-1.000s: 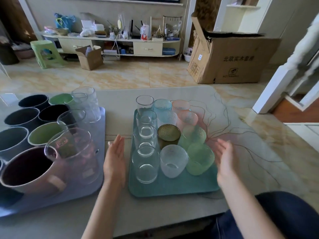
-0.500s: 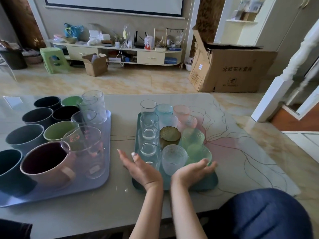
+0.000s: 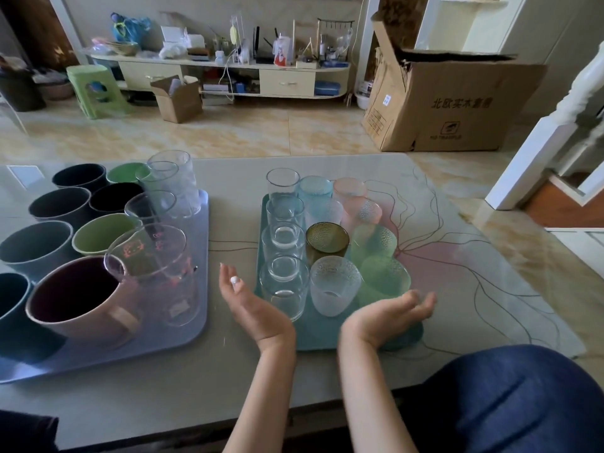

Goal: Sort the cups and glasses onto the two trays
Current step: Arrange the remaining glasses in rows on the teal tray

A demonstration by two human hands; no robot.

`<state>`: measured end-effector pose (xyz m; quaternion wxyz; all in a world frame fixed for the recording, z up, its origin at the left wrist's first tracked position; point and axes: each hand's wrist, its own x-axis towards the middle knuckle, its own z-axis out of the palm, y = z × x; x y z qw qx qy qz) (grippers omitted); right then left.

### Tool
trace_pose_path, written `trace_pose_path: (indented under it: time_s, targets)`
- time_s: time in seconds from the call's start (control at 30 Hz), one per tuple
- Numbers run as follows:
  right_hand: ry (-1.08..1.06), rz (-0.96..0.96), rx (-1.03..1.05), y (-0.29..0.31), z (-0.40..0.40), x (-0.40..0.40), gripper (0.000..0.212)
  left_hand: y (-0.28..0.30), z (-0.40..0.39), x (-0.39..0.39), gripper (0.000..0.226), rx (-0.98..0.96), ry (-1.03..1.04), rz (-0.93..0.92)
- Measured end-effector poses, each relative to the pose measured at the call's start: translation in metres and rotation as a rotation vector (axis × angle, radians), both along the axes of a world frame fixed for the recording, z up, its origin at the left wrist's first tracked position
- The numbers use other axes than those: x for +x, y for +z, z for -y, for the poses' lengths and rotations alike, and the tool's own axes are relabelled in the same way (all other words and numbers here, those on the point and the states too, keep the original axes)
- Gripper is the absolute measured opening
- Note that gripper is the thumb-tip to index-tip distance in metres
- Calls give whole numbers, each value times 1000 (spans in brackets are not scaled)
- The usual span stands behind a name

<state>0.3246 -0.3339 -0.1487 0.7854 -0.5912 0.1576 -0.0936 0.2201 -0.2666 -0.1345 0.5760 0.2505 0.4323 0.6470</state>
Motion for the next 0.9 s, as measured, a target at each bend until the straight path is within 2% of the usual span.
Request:
trace_pose_path:
  time_s: [0.13,0.23,0.3,0.4,0.57,0.63,0.67,0.73,0.77,0.83,0.9]
  targets:
    - [96,8,-155,14,19,27,40,0,-16,-14,45,-93,-200,-28]
    - [319,-121,-370,21,34,52,34,-1,-31,-19,45,-212,-321,-47]
    - [470,-177,-427,17,39,63,29,-3,-39,-24,45,-293,-387,-24]
    - [616,-172,-470,14,39,69,26,-1,-39,-28,45,-313,-453,-24]
    - [678,-199,-443,15,40,77,26,0,-42,-30,45,-307,-514,-39]
    - [729,-194,-431,11,36,92,14,2,-49,-30,46,-290,-531,-64]
    - [764,-191,-417,8,32,102,16,3,-55,-29,46,-263,-533,-89]
    - [897,-182,-396,18,21,106,45,7,-71,-24,48,-179,-554,-154]
    - [988,-164,-399,27,15,105,53,8,-80,-20,50,-131,-590,-206]
    - [1140,-96,-402,43,2,102,58,12,-93,-12,59,-44,-693,-338]
    - [1201,-24,-405,49,-11,110,64,14,-102,-4,65,-6,-809,-358]
